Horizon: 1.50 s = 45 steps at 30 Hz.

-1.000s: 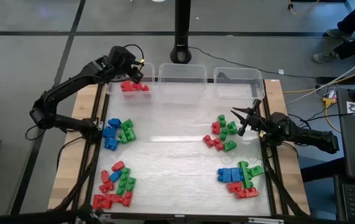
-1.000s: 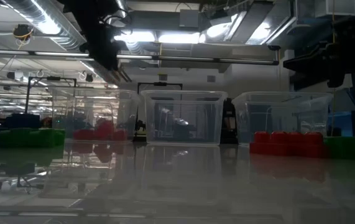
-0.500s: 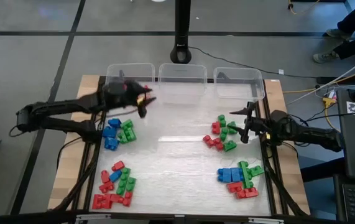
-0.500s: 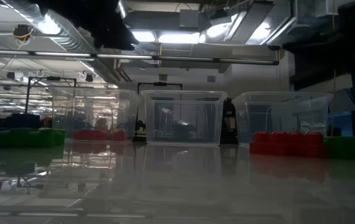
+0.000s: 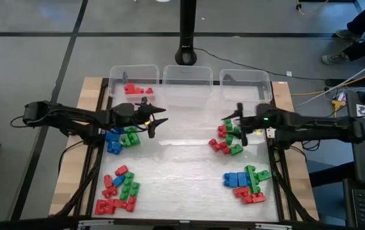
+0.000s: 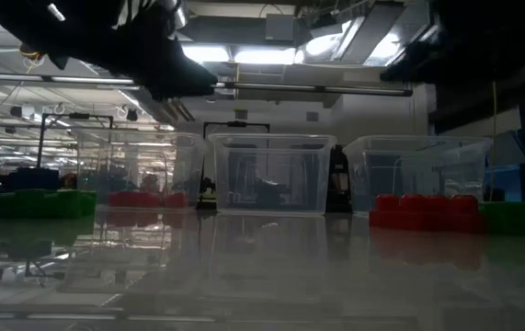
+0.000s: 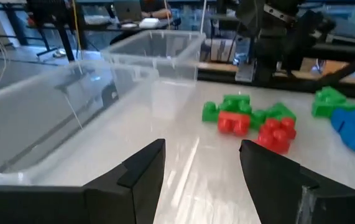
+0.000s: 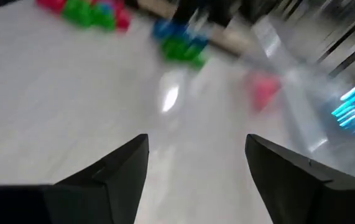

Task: Sort blocks
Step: Put the red game piece into the left transparent bin

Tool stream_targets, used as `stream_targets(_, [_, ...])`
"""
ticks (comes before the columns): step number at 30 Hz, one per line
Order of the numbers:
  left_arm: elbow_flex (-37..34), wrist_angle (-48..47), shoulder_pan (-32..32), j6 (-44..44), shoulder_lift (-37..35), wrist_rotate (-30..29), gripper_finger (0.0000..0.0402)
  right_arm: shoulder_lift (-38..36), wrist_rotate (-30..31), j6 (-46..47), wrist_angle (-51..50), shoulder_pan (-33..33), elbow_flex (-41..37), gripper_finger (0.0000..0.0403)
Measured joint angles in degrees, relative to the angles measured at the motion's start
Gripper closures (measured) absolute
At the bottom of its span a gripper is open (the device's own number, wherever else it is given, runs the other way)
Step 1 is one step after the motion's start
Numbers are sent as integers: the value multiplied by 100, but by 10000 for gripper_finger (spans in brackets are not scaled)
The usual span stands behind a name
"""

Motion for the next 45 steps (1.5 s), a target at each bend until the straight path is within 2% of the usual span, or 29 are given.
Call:
stream_targets(4, [-21,-74,-26,-16,108,0,204,1004,-323,531,-652,136,628,139])
stream_targets(12, [-21,-230,-32,-43,110,-2,204,2679,-250,1439,-1330,889,1342,139])
stream_targets(17, [-21,-314,-32,-54,110,-2,204,3348,53,2127,-1783,1012,1555,139])
stream_targets(22, [-21,-320,-36,-89,110,-2,204,3672,327,2495,-2063,1010,1570,139])
stream_targets(29, [-21,-307,-36,-153,110,-2,204,3956,512,2787,-1945,1010,1578,139])
stream_targets(34, [-21,-307,-36,-152,110,-2,204,4271,906,3013,-1778,1010,1578,139])
stream_targets(45, [-19,-290,-36,-155,110,-2,204,4549,928,2598,-1003,1008,1589,139])
